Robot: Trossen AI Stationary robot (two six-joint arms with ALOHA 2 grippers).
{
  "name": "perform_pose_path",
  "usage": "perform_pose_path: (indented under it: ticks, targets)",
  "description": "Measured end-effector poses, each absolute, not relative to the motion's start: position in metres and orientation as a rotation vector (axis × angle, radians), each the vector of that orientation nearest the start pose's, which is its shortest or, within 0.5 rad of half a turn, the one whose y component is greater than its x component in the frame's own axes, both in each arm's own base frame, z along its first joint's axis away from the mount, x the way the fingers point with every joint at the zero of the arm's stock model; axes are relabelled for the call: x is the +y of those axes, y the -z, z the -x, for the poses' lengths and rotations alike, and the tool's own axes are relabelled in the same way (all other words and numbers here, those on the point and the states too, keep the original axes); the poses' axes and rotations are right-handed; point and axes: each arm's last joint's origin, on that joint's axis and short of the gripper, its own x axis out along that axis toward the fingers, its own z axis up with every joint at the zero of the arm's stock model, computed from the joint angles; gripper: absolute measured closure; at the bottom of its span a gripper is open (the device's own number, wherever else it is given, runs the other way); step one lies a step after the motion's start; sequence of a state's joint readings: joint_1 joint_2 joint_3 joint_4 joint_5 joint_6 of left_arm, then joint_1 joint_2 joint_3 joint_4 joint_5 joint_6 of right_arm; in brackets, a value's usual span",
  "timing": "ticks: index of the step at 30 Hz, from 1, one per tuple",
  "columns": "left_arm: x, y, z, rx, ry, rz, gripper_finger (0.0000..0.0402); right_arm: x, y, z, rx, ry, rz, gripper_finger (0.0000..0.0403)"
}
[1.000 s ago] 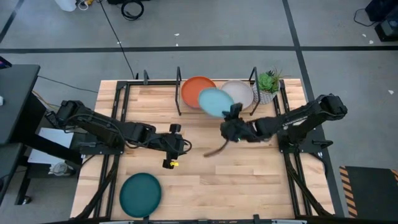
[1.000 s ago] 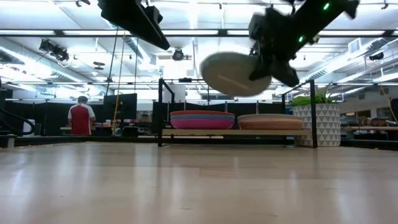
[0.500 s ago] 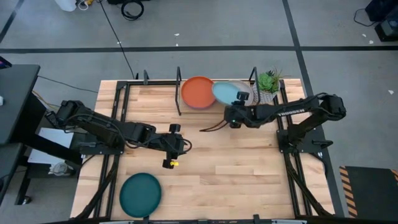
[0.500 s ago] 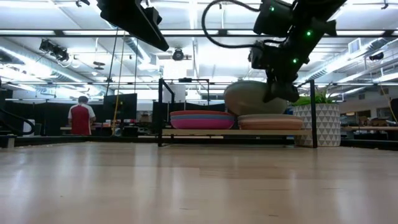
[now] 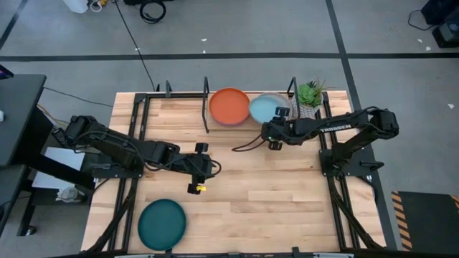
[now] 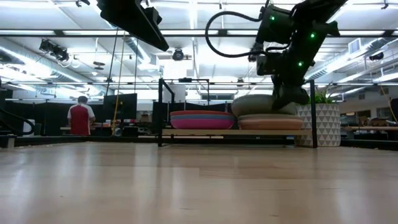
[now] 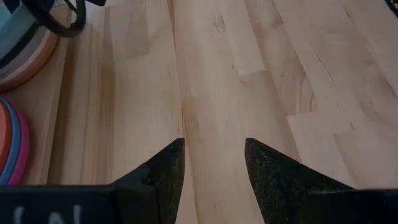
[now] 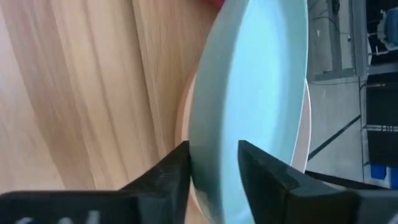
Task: Place and stack plates onto a shelf
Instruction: Stack the light blue plate on top of the gray plate on the shelf, then stack the dark blue plate on top of the orange plate on the shelf
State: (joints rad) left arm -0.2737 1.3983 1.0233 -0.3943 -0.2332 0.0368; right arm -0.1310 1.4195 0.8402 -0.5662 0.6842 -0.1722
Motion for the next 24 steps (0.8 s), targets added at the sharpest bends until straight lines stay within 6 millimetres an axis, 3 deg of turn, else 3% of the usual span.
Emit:
perform_pose_path:
  ticks: [7,13,18,24]
  targets:
    - [-0.072,-0.263,-0.285,0.745,0.050,-0.227,0.0226,-0.049,-0.225,-0.254,1.206,0.683,0.368,0.0208]
    - [-0.072,-0.263,-0.285,0.745,0.050,-0.226,0.0226,-0.047,-0.246,-0.261,1.143,0.646,0.205,0.0193]
    - [-0.073,-0.263,-0.284,0.747,0.047,-0.218,0.0226,-0.046,-0.246,-0.274,1.029,0.542,0.218,0.0198]
    - [-0.072,-0.261,-0.282,0.777,0.039,-0.202,0.0226,-0.071,-0.229,-0.274,0.925,0.724,0.295,0.0207]
